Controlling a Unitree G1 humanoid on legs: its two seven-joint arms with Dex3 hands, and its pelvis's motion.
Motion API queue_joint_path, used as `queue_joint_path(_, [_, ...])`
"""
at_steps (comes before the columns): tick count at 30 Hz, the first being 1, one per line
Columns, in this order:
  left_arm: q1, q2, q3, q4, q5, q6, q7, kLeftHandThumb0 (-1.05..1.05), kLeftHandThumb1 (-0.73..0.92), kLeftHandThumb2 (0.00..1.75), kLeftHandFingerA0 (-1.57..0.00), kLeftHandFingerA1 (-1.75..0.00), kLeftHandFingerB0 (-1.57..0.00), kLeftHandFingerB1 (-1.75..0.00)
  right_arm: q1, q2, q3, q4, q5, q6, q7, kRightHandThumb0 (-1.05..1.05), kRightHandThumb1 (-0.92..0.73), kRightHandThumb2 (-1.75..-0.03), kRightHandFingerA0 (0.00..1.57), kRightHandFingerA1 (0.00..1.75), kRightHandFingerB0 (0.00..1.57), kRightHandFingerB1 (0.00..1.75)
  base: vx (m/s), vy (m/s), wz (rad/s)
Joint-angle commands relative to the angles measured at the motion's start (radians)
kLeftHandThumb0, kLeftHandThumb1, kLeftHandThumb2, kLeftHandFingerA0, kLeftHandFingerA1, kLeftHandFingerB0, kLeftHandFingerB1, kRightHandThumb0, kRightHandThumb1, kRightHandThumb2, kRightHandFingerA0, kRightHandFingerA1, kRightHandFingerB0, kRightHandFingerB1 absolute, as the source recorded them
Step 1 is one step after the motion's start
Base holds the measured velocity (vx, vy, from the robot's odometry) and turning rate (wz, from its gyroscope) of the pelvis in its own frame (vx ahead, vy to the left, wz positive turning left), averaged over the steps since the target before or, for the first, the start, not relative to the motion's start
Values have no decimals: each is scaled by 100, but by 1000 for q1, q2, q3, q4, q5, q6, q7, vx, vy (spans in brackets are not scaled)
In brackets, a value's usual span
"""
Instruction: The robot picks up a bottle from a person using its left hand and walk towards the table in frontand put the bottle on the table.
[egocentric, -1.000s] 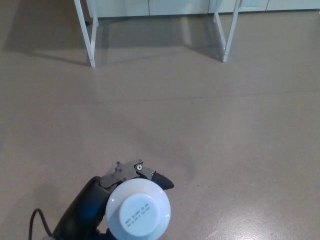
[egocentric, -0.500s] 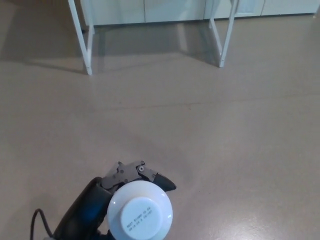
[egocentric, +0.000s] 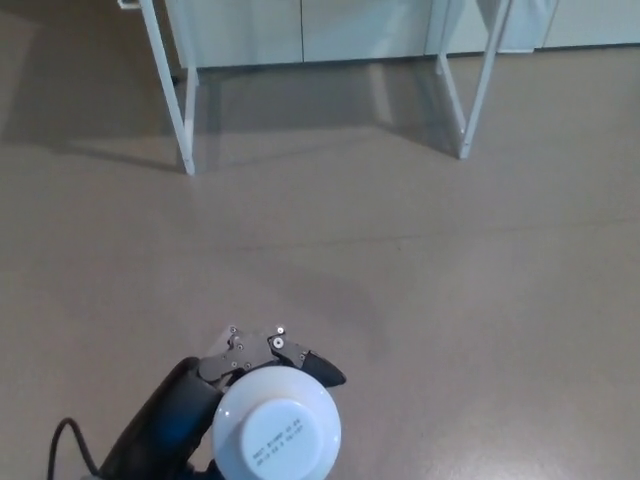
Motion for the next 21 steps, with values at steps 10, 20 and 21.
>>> queue_joint_path(10, [5,-2,-5,-18,-5,-13,6,-13,78,71,-89,-134,-74,-97,-2,-16,2,-4,2,14,17,-39,-64,-59,67,48,55,41,322,-193,14])
queue_joint_path(20, [8,4,-9,-29,2,-5,5,-13,78,74,-91,-138,-73,-98,5,-14,9,-11,-1,21,10,-37,-66,-58,69,46,55,41,461,151,-33])
queue_joint_path(21, [8,4,-9,-29,2,-5,6,-13,78,74,-91,-138,-73,-98,5,-14,9,-11,-1,22,10,-37,-66,-58,69,46,55,41,550,173,10])
